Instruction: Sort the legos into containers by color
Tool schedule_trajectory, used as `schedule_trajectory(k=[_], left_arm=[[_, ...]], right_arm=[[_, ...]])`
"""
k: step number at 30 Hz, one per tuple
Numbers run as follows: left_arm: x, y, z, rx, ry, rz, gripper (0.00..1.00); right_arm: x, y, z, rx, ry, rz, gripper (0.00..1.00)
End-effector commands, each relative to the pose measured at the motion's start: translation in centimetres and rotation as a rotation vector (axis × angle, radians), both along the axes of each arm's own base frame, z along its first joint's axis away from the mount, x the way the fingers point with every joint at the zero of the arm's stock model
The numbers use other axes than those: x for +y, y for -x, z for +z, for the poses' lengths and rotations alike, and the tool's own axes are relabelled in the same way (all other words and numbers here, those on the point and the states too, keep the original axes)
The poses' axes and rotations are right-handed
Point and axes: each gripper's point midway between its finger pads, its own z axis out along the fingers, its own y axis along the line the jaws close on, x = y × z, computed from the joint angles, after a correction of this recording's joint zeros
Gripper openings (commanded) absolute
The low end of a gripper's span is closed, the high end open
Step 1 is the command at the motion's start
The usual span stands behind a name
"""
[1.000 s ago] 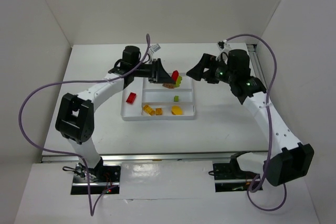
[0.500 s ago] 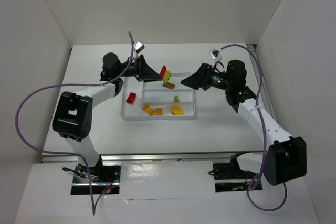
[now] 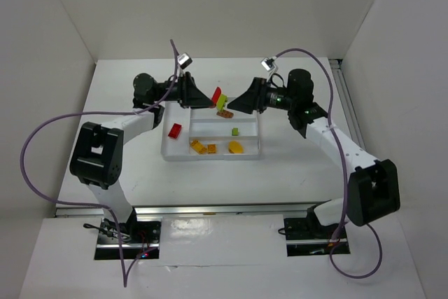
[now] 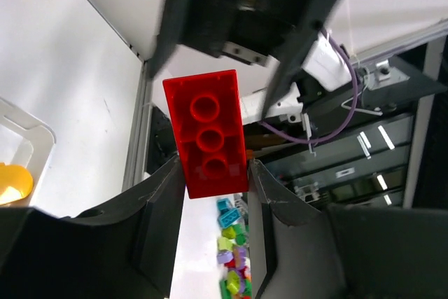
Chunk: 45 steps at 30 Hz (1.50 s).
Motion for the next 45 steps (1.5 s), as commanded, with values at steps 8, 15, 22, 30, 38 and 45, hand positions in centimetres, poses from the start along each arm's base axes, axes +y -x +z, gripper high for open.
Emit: schedule_trajectory(k=[8,15,22,30,38,45], left_arm=[[0.3,1.1,3.3,-0.233,-0.016,0.000,0.00],[0.3,1.0,2.9,-0.217,-0.030,-0.007,0.00],[0.3,1.0,3.1,-0.235,-0.028,-0.005,0.00],[0.4,1.3,3.6,-0.246,-0.029,-0.004,0.00],[0.3,1.2,3.2,-0.230,-0.037,-0.004,0.00],[3.0,-0.1,4.0,-0.220,-0.036,0.072,0.00]], right_arm=[[1.9,-0.2,3.0,-0.033,-0.147,0.123,0.87],[2.7,0.9,3.4,-0.025,-0.214,0.176,0.81],[3.7,1.9,3.0,-0.006,-0.224,0.239,0.78],[4.4,2.0,2.4,0.005,-0.230,0.249,0.54],[4.4,1.8,2.0,0.027,-0.221,0.235,0.19],[2.9,1.1,-1.7,0.113,-0.149,0.151,0.05]])
